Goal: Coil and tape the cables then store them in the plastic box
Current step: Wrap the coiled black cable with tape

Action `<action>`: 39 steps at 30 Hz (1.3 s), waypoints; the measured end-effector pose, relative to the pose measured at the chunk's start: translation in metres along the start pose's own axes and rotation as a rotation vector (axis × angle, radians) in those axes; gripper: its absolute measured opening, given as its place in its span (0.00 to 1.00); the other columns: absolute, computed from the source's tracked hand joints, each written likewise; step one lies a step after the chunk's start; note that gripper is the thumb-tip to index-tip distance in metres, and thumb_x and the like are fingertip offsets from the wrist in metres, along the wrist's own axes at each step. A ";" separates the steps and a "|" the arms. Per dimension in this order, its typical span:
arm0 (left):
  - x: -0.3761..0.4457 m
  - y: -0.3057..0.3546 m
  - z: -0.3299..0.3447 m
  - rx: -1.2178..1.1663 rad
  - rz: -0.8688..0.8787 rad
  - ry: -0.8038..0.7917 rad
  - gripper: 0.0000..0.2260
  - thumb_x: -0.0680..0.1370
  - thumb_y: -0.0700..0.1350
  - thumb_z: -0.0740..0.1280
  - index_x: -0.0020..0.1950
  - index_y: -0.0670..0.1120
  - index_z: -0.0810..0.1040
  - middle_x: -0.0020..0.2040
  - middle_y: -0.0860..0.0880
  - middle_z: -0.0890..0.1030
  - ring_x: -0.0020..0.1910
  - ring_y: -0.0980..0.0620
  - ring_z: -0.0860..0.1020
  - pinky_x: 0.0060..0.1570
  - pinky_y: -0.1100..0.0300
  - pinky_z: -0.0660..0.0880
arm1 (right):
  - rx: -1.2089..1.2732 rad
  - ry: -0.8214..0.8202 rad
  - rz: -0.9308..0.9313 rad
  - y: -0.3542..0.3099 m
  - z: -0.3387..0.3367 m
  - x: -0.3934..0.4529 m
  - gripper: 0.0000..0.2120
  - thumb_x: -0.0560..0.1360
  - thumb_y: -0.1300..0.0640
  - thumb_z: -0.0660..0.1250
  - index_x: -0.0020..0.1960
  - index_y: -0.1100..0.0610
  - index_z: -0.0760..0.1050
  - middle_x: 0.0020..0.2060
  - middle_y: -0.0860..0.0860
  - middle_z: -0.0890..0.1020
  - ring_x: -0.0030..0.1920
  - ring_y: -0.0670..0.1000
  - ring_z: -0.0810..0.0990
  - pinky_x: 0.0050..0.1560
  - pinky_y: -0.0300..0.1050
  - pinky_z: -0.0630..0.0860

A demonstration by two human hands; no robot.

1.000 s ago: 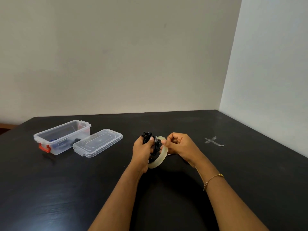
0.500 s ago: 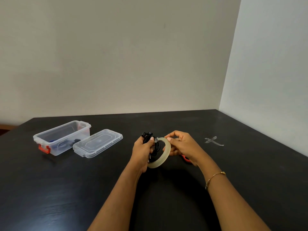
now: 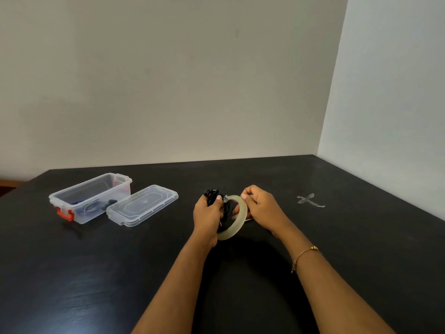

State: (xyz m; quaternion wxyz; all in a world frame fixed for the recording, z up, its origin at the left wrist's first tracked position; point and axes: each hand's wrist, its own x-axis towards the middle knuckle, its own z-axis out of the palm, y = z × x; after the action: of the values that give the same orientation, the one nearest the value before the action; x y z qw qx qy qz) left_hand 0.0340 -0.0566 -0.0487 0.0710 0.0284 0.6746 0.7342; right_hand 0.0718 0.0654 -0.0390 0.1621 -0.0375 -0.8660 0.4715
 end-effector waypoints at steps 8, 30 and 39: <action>0.001 0.000 0.003 -0.012 -0.001 0.078 0.14 0.80 0.43 0.59 0.66 0.47 0.71 0.62 0.47 0.75 0.60 0.48 0.72 0.53 0.54 0.66 | 0.355 0.019 0.219 -0.009 0.005 -0.003 0.08 0.81 0.59 0.51 0.52 0.58 0.67 0.46 0.60 0.82 0.45 0.56 0.83 0.51 0.52 0.80; -0.002 0.003 0.001 -0.040 -0.017 0.054 0.14 0.80 0.43 0.59 0.65 0.47 0.71 0.60 0.47 0.76 0.55 0.50 0.74 0.50 0.55 0.67 | 0.889 -0.021 0.459 -0.015 -0.001 -0.007 0.09 0.78 0.64 0.59 0.56 0.66 0.72 0.39 0.61 0.83 0.34 0.53 0.84 0.34 0.43 0.82; 0.000 0.002 0.001 -0.032 -0.021 0.044 0.16 0.80 0.43 0.60 0.67 0.48 0.69 0.63 0.47 0.75 0.61 0.47 0.73 0.52 0.55 0.67 | 1.131 -0.008 0.672 -0.015 0.000 -0.010 0.09 0.73 0.67 0.60 0.48 0.71 0.75 0.32 0.62 0.83 0.30 0.55 0.84 0.28 0.42 0.81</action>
State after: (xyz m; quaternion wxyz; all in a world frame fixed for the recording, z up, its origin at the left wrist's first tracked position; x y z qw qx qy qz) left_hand 0.0342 -0.0558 -0.0471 0.0644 0.0042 0.6645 0.7445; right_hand 0.0827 0.0545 -0.0290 -0.0023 -0.2131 -0.4265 0.8790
